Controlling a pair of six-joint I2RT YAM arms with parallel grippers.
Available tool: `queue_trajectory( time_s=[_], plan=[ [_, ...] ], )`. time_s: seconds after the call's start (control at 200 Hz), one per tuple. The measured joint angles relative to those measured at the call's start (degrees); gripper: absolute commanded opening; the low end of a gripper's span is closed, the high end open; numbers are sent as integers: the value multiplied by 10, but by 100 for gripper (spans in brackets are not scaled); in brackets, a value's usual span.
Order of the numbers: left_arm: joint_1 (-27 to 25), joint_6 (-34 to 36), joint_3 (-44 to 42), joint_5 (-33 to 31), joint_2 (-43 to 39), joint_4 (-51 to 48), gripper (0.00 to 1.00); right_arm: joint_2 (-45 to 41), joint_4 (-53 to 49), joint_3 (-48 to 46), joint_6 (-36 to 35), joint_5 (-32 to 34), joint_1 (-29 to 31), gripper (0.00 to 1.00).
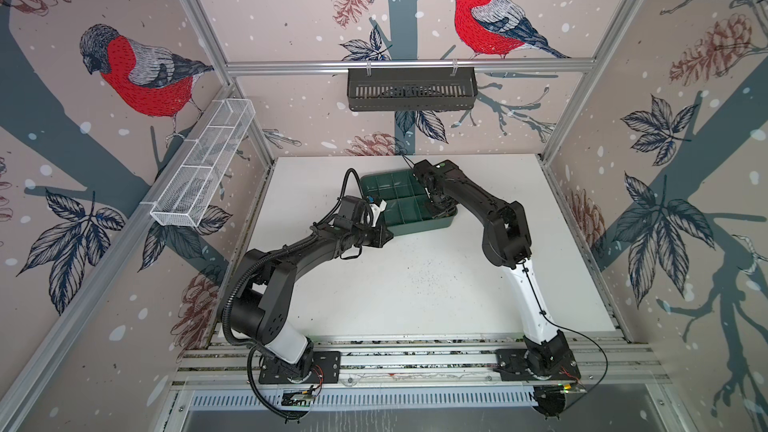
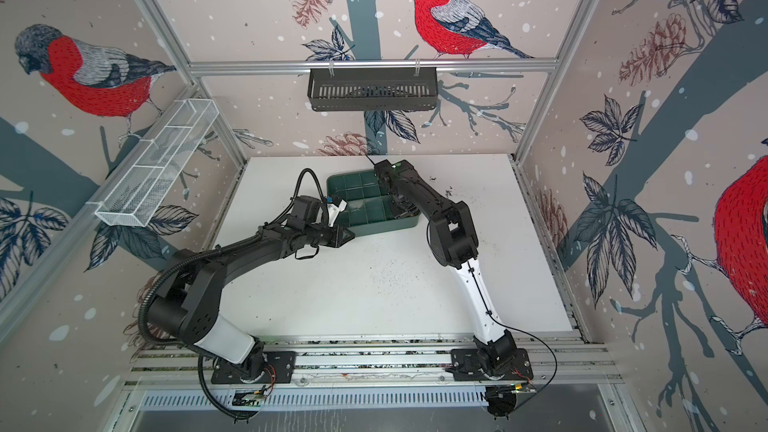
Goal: Roll the socks
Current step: 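Carry the roll with the right gripper into the tray's nearest corner compartment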
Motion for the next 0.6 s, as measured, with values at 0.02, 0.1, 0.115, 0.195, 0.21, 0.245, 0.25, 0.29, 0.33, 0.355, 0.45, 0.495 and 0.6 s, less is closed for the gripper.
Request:
queue_trajectory(
  time_s=[0.02, 0.1, 0.115, 0.195, 0.21, 0.245, 0.25, 0.29, 0.33, 0.355, 0.45, 0.495, 0.6],
  plan=[
    [0, 0, 0, 0, 0, 0, 9, 0, 0, 0, 0, 0, 1, 27],
    [0, 0, 0, 0, 0, 2, 9, 0, 3, -2, 1, 3, 3, 32],
    [0, 0, 0, 0, 0, 2, 9, -1, 3, -3, 1, 3, 3, 34],
    [0, 0, 0, 0, 0, 3, 9, -9, 6, -10, 0, -4, 3, 40],
    [0, 0, 0, 0, 0, 3, 9, -12, 7, -12, 0, -7, 3, 41],
    [0, 0, -1, 0, 0, 3, 9, -18, 8, -18, -1, -11, 3, 42],
    [0, 0, -1, 0, 0, 3, 9, -19, 9, -19, -1, -11, 3, 42],
    [0, 0, -2, 0, 0, 3, 9, -27, 12, -26, -1, -15, 3, 43],
    [0, 0, -2, 0, 0, 3, 9, -35, 18, -32, 0, -18, 3, 44],
    [0, 0, -2, 0, 0, 3, 9, -39, 22, -36, 0, -21, 2, 44],
    [0, 0, -2, 0, 0, 3, 9, -55, 37, -49, -1, -33, -3, 46],
    [0, 0, -2, 0, 0, 3, 9, -62, 42, -54, -1, -37, -5, 47],
    [0, 0, -2, 0, 0, 3, 9, -74, 49, -59, -2, -48, -7, 49]
  ],
)
